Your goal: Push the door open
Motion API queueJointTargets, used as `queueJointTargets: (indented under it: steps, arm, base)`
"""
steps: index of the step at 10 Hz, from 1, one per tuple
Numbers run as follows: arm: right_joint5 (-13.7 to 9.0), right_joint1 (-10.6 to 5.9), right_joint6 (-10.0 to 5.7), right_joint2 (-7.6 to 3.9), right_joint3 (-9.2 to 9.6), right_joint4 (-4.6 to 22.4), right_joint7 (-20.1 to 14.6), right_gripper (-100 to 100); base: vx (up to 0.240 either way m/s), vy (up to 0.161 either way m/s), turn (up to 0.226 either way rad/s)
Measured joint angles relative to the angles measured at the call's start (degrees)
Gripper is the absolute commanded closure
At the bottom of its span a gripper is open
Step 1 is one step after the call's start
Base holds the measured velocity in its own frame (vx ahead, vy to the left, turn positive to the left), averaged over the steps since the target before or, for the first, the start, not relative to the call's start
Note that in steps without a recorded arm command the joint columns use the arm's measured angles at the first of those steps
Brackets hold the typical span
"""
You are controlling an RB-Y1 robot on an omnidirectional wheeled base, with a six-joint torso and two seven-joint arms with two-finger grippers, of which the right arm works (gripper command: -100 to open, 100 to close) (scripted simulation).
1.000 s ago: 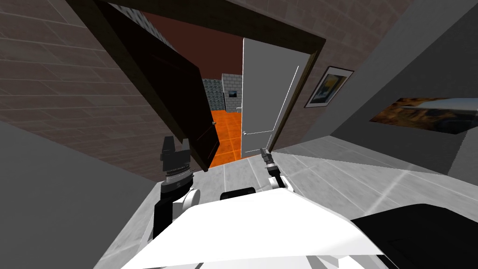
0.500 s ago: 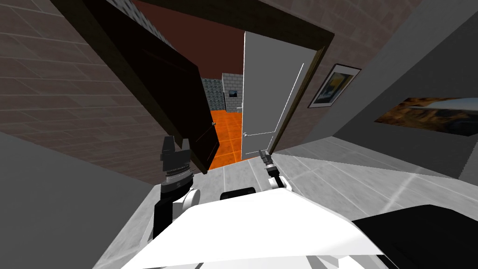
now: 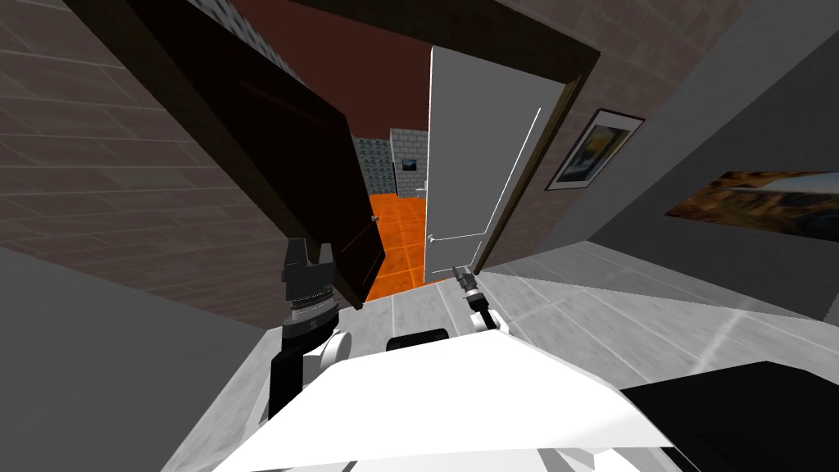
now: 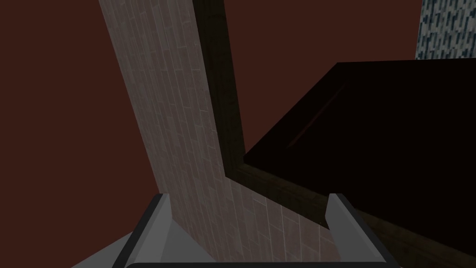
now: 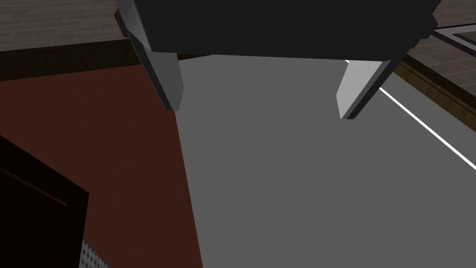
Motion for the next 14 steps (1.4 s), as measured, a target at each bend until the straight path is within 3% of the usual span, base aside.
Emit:
queueJointTargets:
  steps: [14]
  arm:
    - [6.1, -6.09, -3.29, 0.63, -2.06, 16.5, 14.4, -100]
  base:
    - [0.109, -0.007, 0.008]
